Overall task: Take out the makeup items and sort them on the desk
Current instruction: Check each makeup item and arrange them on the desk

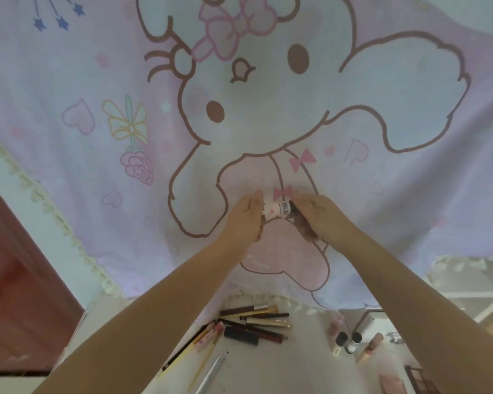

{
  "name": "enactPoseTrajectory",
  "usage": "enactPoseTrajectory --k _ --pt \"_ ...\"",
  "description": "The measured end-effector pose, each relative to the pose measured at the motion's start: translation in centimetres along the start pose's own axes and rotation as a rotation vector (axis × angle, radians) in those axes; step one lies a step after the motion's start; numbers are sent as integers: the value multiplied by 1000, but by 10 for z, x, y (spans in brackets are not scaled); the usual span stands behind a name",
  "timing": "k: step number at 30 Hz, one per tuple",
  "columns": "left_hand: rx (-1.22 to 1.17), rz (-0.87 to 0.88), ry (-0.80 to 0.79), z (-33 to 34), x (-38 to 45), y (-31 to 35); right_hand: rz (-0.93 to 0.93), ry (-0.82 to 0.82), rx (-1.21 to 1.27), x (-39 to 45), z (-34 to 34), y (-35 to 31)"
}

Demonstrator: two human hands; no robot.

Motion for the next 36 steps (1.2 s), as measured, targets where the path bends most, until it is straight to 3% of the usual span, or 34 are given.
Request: enactPoseTrajectory --k 2,5,9,13,15,18,20,25,28,31,36 --pt "-20 20 -16 -3 0 -2 36 -11 98 -2 1 2" --pt "-12 53 -64 -9 -2 -5 -62 26 202 -3 1 3" --pt "-69 37 -22 -17 0 -9 -199 -36 102 -8 -2 7" --pt "-70 53 -11 -16 1 -9 -7 -93 177 -8 5 3" --pt "-45 80 -6 -14 -1 -8 36 -102 84 -8 4 3" --pt "-55 81 16 -14 0 -9 -207 -93 -158 -10 4 0" --pt "-76 55 38 -15 1 -11 -294 -91 -143 -11 4 4" --pt "-68 65 39 -13 3 -8 -56 -51 71 -7 7 1" --pt "-55 75 36 -12 2 -8 -110 -15 7 -6 7 1" --pt "-95 38 54 -14 3 -11 -179 -62 170 -7 6 5" --pt "-108 15 48 -15 4 -12 -33 -8 190 -5 5 9"
Point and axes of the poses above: each hand's wrist, its own x-axis towards the middle knuckle, its own z-axis out of the palm, y = z × x, the point moved 3 cm from there along x, towards the middle knuckle, and after that the axes turned 13 degrees about -z, right-handed, at the moved point
